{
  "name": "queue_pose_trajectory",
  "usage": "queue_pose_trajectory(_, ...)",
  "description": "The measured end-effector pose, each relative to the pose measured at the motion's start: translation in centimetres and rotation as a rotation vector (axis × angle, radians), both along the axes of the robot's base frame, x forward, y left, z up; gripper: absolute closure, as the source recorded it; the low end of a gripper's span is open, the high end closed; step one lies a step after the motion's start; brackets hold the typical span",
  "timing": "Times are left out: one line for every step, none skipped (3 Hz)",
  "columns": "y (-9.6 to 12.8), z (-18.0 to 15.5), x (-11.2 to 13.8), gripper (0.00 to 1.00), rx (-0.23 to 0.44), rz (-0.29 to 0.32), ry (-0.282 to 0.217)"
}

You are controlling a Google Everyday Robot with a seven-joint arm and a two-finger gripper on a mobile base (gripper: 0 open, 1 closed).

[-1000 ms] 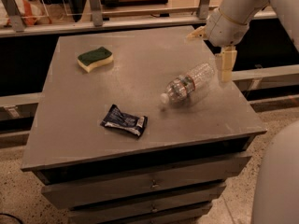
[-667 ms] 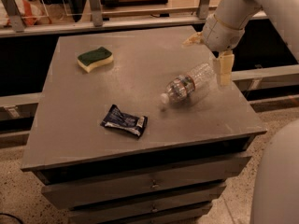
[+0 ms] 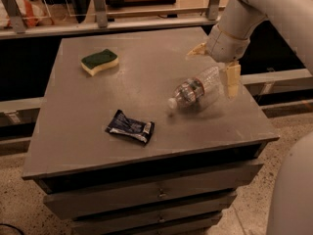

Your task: Move water bottle near sponge

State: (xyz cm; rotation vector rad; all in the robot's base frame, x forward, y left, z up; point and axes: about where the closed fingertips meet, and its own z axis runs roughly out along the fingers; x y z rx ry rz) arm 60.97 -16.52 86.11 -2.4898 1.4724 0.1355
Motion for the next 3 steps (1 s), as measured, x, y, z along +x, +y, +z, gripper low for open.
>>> queue_pose_trajectory(0.3, -0.5, -0.7, 0.18, -0.005, 0.016, 0.009)
queue_pose_trajectory(0.1, -0.7, -1.4, 0.41, -0.012, 0.014, 0.015)
queue_pose_trajectory(-0.3, -0.7, -1.8, 0.65, -0.019, -0.004, 0.015)
